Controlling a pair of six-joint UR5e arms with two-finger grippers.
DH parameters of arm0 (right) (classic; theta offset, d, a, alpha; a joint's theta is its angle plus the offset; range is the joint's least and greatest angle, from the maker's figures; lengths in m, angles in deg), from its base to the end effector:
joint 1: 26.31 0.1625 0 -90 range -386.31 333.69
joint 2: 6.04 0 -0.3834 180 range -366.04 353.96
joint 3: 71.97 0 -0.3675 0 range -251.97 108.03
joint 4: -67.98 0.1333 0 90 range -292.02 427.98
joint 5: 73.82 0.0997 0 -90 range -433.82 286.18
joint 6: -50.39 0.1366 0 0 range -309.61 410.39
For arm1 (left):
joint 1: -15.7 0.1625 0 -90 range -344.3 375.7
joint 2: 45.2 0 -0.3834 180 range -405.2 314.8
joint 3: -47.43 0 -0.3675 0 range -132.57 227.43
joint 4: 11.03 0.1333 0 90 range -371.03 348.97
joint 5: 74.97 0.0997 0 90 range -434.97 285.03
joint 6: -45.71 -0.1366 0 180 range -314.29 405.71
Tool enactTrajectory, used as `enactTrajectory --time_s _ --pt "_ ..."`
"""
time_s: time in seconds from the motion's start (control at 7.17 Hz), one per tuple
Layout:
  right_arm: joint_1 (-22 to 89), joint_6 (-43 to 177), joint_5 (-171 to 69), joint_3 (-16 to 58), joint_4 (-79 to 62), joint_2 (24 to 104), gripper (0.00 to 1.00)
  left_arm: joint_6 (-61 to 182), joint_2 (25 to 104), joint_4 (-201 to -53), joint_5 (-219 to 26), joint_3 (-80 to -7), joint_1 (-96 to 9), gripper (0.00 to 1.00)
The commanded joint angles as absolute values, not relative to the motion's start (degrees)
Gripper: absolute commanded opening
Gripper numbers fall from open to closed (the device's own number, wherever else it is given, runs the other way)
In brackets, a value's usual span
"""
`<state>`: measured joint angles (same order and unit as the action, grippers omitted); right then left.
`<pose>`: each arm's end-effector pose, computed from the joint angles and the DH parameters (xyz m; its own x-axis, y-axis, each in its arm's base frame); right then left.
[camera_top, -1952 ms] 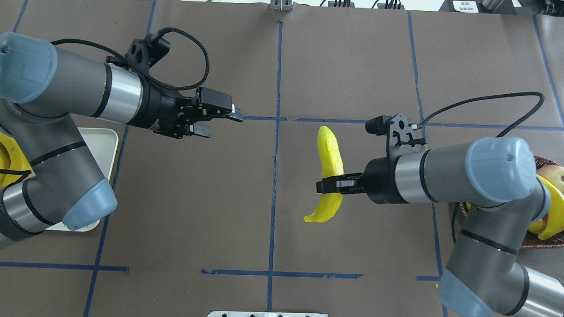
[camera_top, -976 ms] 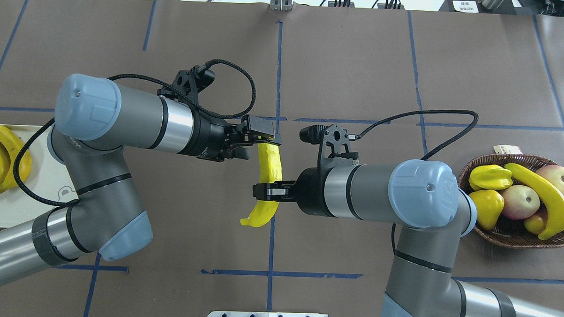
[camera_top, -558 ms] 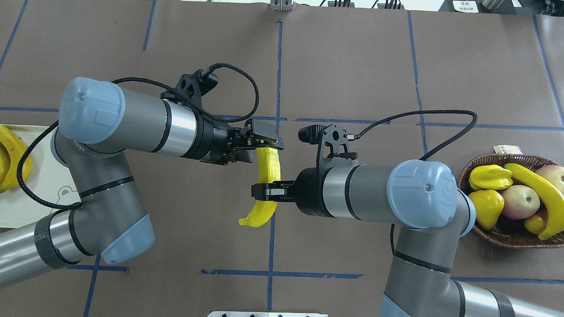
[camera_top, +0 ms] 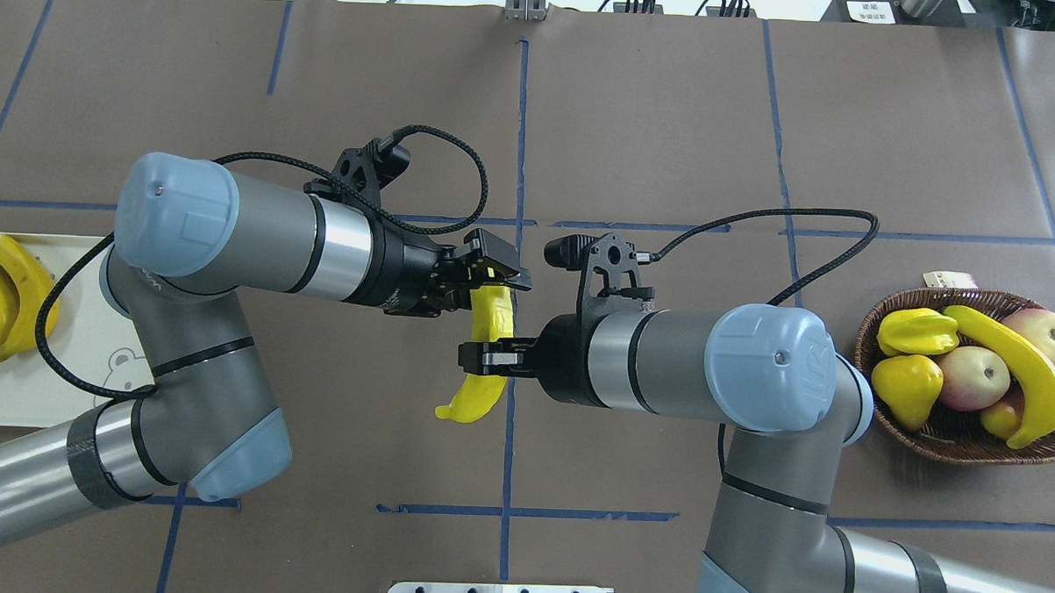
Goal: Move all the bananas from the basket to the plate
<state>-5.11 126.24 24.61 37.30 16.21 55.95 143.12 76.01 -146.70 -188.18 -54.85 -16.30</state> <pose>-0.4922 -0.3124 0.1422 0.1249 -0.2109 0.9695 -0.1969 0.9524 0.2326 0.4602 -0.3813 0.1396 -0.0074 -0.1352 -0.9908 0.1532 0.9790 -0.1347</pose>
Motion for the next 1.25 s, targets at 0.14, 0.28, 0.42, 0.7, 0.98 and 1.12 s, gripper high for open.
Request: enactTrajectory --time_s 0.14,0.28,0.42,0.7,0.98,1.12 --pt "-4.96 126.24 24.09 37.19 16.31 56.01 0.82 143.36 75.56 -146.04 -188.17 -55.05 -16.46 0.0" --pt "-4.95 128.68 24.0 37.1 16.31 56.01 0.99 143.27 75.38 -144.47 -188.17 -55.31 -16.46 0.0" --pt "-4.69 128.7 24.0 37.19 16.31 56.01 0.99 143.27 75.29 -144.1 -188.26 -55.48 -16.55 0.0" --pt "-3.64 128.7 25.39 37.8 16.22 56.18 0.99 143.18 74.33 -143.4 -188.35 -55.57 -17.08 0.0" --pt "1.43 128.7 34.92 38.76 14.48 58.11 0.99 143.09 72.84 -130.82 -189.13 -57.58 -19.78 0.0" --pt "4.07 128.61 38.38 41.64 12.63 61.08 0.99 143.0 72.05 -123.26 -189.23 -59.77 -21.54 0.0"
